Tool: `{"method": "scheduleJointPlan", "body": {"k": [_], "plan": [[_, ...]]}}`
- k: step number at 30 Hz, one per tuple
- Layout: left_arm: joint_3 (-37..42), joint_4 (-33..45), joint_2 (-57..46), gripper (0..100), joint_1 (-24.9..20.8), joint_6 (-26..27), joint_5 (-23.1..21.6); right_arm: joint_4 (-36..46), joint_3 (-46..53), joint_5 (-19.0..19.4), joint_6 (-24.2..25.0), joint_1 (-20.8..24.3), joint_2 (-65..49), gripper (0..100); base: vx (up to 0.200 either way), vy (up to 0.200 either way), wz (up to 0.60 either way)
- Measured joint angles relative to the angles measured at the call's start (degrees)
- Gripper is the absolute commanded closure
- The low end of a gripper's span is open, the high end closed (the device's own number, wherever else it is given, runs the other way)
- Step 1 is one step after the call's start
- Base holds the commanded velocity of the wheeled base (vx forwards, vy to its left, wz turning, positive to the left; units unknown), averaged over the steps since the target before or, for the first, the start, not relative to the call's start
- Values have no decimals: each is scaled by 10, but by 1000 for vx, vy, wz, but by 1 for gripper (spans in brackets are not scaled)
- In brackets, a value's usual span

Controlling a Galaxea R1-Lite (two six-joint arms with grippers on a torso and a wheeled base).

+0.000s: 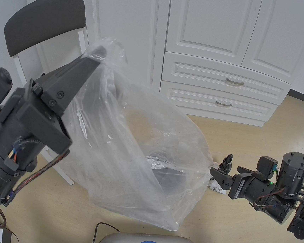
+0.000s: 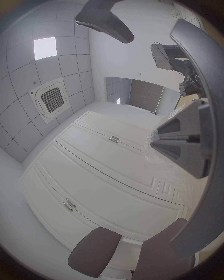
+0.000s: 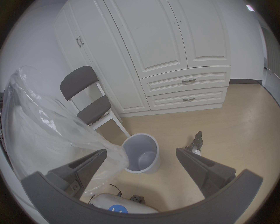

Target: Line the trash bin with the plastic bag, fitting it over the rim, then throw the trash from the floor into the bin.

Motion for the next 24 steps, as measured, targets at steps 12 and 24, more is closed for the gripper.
{"method": "scheduleJointPlan", "body": {"k": [12, 24], "plan": [[-5, 0, -14, 100, -26, -11, 0, 0, 12, 39, 0, 3, -13, 0, 0, 0, 0], [-5, -1, -34, 100, -55, -30, 0, 9, 20, 81, 15, 20, -43, 0, 0, 0, 0]]}}
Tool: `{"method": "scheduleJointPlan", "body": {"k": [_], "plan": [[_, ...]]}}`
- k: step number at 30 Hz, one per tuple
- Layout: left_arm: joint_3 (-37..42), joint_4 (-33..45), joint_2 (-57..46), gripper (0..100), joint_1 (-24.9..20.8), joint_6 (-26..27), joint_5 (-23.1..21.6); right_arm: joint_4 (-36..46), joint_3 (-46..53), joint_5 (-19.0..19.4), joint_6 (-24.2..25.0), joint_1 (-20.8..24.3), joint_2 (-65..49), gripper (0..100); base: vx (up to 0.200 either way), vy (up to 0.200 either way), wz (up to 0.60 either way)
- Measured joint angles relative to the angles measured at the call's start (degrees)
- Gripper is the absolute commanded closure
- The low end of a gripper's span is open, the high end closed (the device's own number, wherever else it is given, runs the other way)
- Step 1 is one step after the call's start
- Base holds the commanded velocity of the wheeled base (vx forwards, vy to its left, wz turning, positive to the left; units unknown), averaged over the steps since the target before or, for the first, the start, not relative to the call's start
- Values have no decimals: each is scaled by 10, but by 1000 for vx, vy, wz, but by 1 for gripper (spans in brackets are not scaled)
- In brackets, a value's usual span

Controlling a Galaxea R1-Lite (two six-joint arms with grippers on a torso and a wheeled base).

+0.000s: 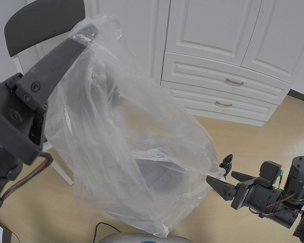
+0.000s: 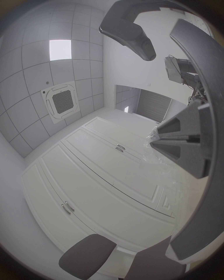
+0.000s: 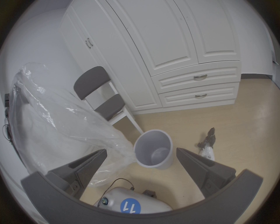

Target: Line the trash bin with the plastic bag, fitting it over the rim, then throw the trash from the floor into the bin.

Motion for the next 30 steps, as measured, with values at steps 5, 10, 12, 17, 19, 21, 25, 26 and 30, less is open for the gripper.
{"method": "scheduleJointPlan", "body": {"k": [5, 10, 12, 17, 19, 21, 25, 26, 30], "plan": [[-1, 0, -4, 100, -8, -7, 0, 0, 7, 10, 2, 12, -19, 0, 0, 0, 0], [-4, 0, -10, 100, -22, -8, 0, 0, 10, 10, 2, 16, -26, 0, 0, 0, 0], [-6, 0, -12, 100, -25, -8, 0, 0, 10, 10, 2, 18, -27, 0, 0, 0, 0], [-12, 0, -14, 100, -34, -19, 0, -1, 13, 10, 1, 22, -29, 0, 0, 0, 0], [-13, 0, -15, 100, -36, -22, 0, -5, 15, 10, -1, 23, -28, 0, 0, 0, 0], [-16, -1, -16, 100, -37, -24, 0, -7, 17, 9, -2, 25, -27, 0, 0, 0, 0], [-18, -1, -21, 100, -38, -24, 1, -9, 19, 8, 0, 32, -20, 0, 0, 0, 0], [-19, -1, -22, 100, -39, -24, 1, -10, 19, 7, 1, 34, -17, 0, 0, 0, 0], [-19, -1, -26, 100, -39, -24, 1, -24, 15, 4, 11, 35, -4, 0, 0, 0, 0]]}}
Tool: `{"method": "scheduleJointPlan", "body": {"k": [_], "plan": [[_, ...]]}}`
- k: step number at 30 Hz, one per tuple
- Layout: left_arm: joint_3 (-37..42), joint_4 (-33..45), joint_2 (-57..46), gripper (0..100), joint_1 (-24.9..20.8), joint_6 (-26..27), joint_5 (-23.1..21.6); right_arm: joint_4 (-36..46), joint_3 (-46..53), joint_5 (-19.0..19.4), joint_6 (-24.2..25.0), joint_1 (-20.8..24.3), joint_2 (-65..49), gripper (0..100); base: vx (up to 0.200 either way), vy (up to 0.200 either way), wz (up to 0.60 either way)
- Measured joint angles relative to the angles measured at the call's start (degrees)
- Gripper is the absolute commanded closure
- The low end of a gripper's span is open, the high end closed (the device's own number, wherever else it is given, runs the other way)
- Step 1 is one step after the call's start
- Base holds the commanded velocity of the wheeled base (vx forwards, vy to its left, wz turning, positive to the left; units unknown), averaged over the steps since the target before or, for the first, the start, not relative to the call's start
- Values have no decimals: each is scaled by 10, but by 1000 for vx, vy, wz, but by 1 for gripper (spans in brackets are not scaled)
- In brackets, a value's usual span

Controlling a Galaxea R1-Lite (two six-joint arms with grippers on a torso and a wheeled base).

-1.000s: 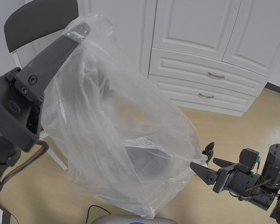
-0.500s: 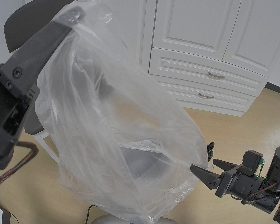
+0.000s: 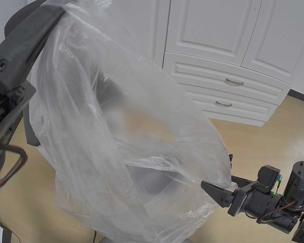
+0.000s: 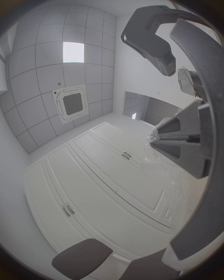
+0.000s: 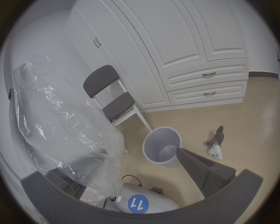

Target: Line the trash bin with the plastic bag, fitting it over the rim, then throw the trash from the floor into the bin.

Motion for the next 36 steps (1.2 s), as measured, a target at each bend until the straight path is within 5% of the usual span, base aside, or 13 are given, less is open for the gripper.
{"method": "scheduleJointPlan", "body": {"k": [9, 36], "plan": [[0, 0, -3, 100, 0, 0, 0, -80, 0, -3, 21, 1, 20, 0, 0, 0, 0], [-2, 1, -3, 100, 6, -10, -1, -85, -1, -4, 38, 0, 12, 0, 0, 0, 0]]}}
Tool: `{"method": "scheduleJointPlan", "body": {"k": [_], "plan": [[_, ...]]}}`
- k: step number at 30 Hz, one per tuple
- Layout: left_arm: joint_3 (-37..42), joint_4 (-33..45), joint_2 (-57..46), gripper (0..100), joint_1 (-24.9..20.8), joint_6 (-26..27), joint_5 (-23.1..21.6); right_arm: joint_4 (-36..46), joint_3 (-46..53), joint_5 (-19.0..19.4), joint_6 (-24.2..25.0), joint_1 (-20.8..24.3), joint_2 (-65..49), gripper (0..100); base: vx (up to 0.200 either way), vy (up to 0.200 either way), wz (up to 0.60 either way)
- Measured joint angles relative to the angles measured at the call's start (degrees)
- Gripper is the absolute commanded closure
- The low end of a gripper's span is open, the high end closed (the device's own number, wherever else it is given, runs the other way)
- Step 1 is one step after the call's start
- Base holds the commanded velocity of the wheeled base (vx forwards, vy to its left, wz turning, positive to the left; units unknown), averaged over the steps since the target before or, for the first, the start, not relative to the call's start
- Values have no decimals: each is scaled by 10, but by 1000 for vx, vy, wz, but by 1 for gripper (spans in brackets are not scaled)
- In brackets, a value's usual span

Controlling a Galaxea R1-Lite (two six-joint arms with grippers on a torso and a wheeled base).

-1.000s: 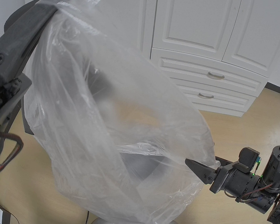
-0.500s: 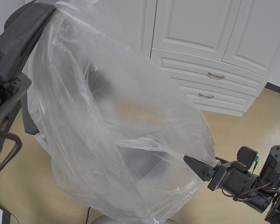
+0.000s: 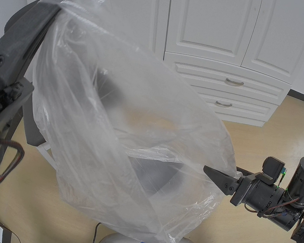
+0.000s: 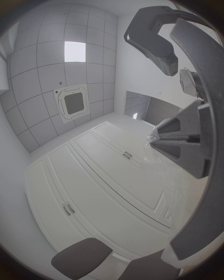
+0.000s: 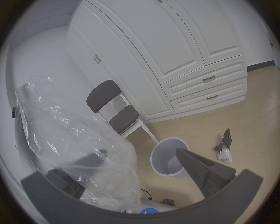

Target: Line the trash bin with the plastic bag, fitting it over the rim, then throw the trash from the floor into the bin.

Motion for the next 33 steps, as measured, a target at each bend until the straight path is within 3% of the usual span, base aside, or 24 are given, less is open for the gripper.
{"method": "scheduleJointPlan", "body": {"k": [33], "plan": [[-2, 0, 1, 100, 8, -1, 0, 10, 24, 5, -48, 0, -26, 0, 0, 0, 0]]}}
